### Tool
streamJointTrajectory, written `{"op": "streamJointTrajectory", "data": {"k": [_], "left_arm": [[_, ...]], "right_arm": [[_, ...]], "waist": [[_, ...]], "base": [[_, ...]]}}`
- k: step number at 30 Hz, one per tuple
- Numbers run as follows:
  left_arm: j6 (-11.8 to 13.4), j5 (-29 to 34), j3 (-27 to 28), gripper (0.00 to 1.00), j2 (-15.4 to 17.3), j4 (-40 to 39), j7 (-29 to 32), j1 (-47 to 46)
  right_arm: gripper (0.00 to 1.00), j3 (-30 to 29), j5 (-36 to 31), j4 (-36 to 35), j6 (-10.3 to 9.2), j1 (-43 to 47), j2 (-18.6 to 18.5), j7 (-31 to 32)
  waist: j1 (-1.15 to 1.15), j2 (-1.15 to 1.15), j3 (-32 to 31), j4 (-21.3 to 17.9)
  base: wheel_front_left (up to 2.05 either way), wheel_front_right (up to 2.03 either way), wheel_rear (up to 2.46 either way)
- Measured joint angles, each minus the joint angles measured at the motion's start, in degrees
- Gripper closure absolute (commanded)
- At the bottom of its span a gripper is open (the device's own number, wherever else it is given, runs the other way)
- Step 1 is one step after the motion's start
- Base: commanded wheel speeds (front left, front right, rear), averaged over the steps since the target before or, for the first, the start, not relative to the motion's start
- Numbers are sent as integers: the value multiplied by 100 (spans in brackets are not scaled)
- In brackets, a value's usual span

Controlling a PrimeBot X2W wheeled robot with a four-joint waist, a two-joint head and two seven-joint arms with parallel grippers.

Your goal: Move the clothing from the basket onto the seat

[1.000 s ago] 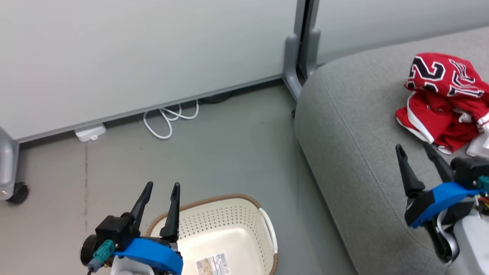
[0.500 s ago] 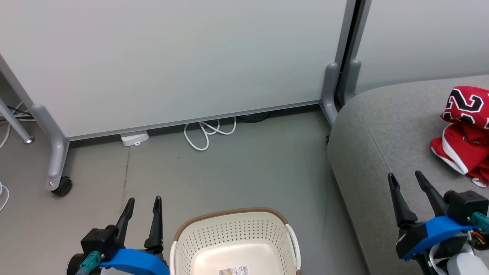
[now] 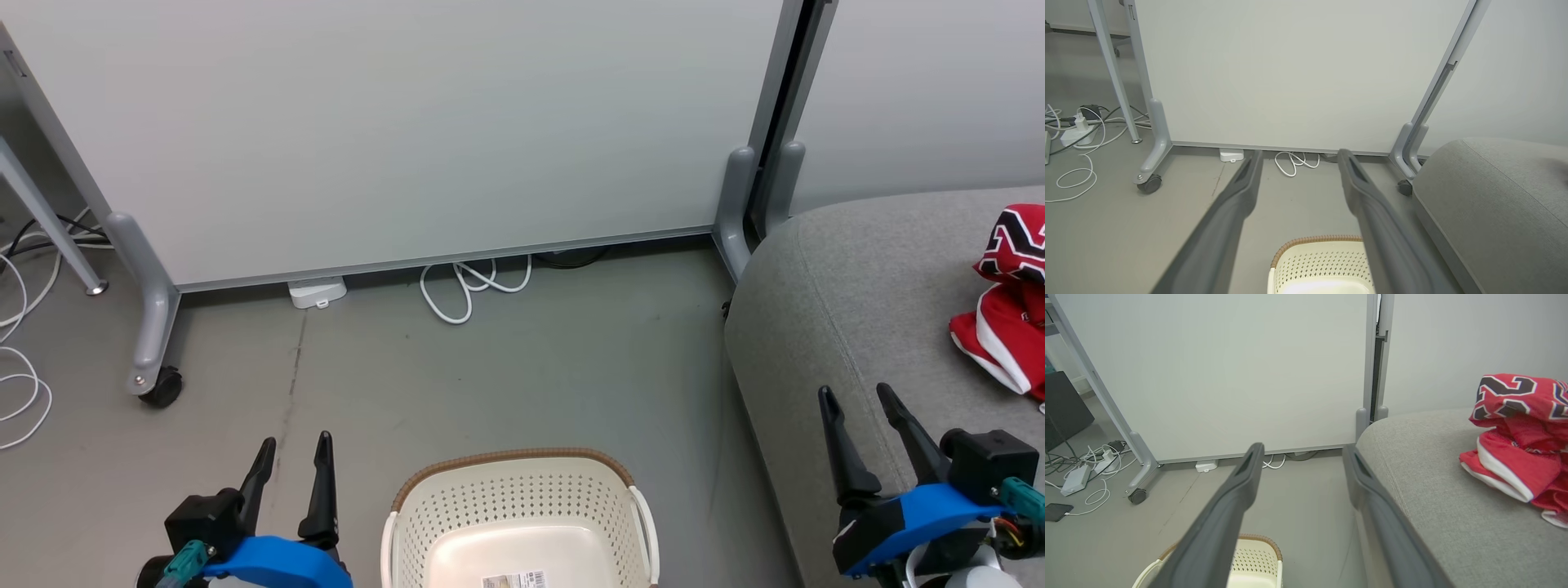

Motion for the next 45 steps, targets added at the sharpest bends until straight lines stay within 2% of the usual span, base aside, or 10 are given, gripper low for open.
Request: {"op": "streamJointTrajectory", "data": {"k": [21,22,33,45], "left_arm": [[0,-152,-45,0,-1,-77,0,-8],[0,-167,-65,100,3,-90,0,-7],[5,-216,-118,100,-136,390,38,477],[10,-1293,75,100,-171,179,385,494]], "right_arm": [[0,177,104,19,0,54,68,41],[100,181,126,21,0,53,69,41],[100,212,140,571,0,310,174,76],[100,129,1322,567,0,313,221,250]], "waist": [[0,0,-9,-10],[0,0,-8,-13],[1,0,-6,-22],[0,0,9,-54]], "base": [[0,0,0],[0,0,0],[0,0,0],[0,0,0]]}}
